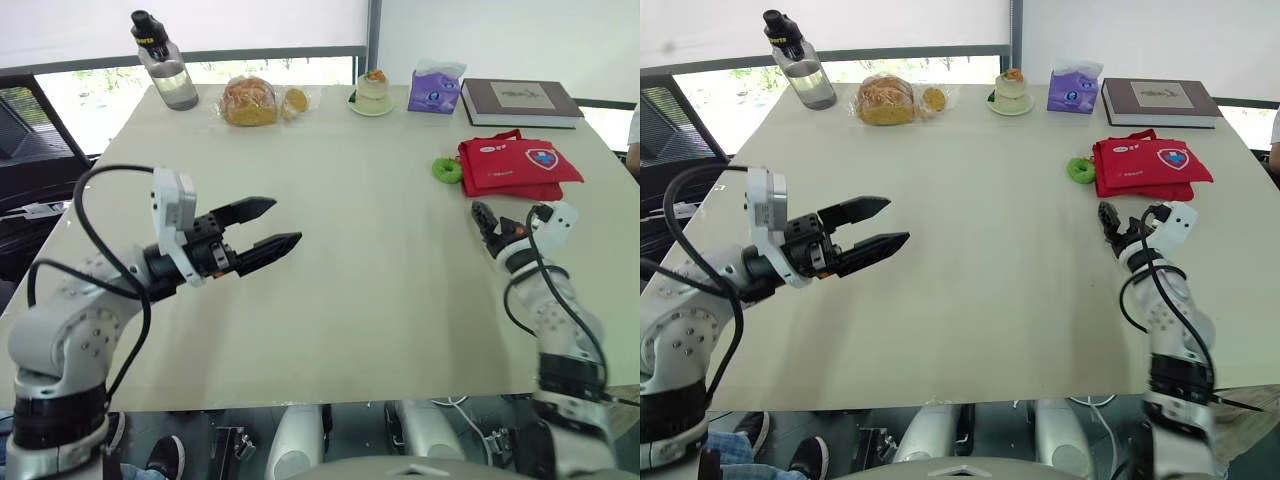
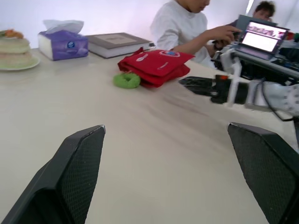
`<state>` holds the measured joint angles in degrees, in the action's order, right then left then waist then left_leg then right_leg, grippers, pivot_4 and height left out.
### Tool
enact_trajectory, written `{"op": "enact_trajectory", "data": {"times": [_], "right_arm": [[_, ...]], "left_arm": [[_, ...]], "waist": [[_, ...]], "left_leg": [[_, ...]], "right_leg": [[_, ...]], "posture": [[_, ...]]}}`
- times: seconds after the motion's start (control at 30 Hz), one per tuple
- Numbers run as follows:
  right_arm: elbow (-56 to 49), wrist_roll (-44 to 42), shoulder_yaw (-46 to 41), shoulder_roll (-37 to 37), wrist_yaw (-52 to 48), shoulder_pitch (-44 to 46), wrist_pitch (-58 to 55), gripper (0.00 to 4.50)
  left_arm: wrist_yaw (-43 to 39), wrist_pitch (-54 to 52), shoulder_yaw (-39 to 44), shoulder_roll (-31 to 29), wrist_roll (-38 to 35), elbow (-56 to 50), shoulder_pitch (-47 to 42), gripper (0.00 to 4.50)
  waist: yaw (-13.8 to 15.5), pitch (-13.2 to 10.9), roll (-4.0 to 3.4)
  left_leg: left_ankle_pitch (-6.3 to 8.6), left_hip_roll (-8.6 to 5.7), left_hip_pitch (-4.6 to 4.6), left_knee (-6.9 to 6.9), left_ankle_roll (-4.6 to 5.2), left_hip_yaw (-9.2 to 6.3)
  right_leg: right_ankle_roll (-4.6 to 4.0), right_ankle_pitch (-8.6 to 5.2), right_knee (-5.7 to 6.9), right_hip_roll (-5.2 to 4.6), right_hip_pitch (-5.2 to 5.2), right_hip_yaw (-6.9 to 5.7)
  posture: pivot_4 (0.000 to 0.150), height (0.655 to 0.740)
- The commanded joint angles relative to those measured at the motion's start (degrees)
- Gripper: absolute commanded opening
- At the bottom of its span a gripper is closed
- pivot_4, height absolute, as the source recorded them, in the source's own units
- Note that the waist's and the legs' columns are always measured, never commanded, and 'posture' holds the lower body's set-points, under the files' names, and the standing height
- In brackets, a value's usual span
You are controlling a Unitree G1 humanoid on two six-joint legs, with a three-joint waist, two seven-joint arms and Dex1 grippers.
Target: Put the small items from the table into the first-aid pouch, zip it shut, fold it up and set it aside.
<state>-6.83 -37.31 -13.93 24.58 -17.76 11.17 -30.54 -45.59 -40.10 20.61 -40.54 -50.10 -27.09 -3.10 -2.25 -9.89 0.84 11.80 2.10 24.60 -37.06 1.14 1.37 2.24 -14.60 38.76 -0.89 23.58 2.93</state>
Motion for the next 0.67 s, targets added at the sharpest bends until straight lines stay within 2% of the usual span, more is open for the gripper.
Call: {"op": "enact_trajectory", "data": {"times": [0.03, 0.17, 0.33, 0.47, 0.53, 0.67], "right_arm": [[-7.5, 3.5, 2.7, 9.5, -13.2, -5.6, 2.3, 4.46], [-7.6, 6.6, 1.6, 15.8, -27.7, -12.8, 14.2, 4.46], [-3.0, 7.3, -1.4, 18.3, -40.9, -18.3, 26.1, 4.46], [1.0, 5.3, -3.9, 17.5, -46.3, -19.0, 30.5, 4.46], [2.8, 5.5, -4.6, 16.9, -46.3, -18.6, 31.2, 4.46], [2.6, 5.9, -4.4, 15.9, -45.4, -18.1, 31.2, 4.46]], "left_arm": [[1.5, 3.4, 2.4, 0.9, 3.2, -2.8, 6.0, 4.5], [0.7, 5.1, 4.4, 0.5, 5.0, -2.7, 12.4, 4.5], [-0.2, 7.2, 4.9, -1.0, 8.9, -2.9, 17.4, 4.5], [0.7, 9.3, 4.3, -0.3, 11.6, -3.6, 19.5, 4.5], [1.1, 8.6, 4.6, 0.2, 10.4, -3.5, 19.6, 4.5], [0.6, 11.7, 4.3, -0.1, 13.2, -3.0, 19.4, 4.5]], "waist": [[0.0, 0.0, 0.05], [0.0, 0.0, 0.14], [0.4, 0.0, 0.16], [0.5, -0.1, 0.24], [0.6, 0.0, 0.24], [0.6, 0.0, 0.24]], "left_leg": [[0.0, 0.04, 0.06, -0.02, 0.0, -0.03], [0.01, 0.16, 0.0, 0.0, -0.02, -0.09], [0.01, 0.16, -0.01, -0.09, -0.02, -0.08], [0.01, 0.1, 0.05, -0.12, -0.01, -0.02], [0.01, 0.11, 0.05, -0.12, -0.01, -0.03], [0.01, 0.14, 0.03, -0.11, -0.02, -0.06]], "right_leg": [[0.0, 0.0, -0.04, 0.02, 0.02, -0.04], [0.14, -0.14, -0.05, 0.27, 0.02, -0.06], [0.14, -0.17, -0.04, 0.25, 0.0, -0.04], [0.13, -0.16, -0.15, -0.01, -0.01, -0.03], [0.12, -0.15, -0.16, -0.06, -0.02, -0.06], [0.1, -0.14, -0.14, -0.1, -0.01, -0.1]], "posture": [[0.15, 0.74], [0.15, 0.74], [0.15, 0.74], [0.15, 0.74], [0.15, 0.74], [0.15, 0.74]]}}
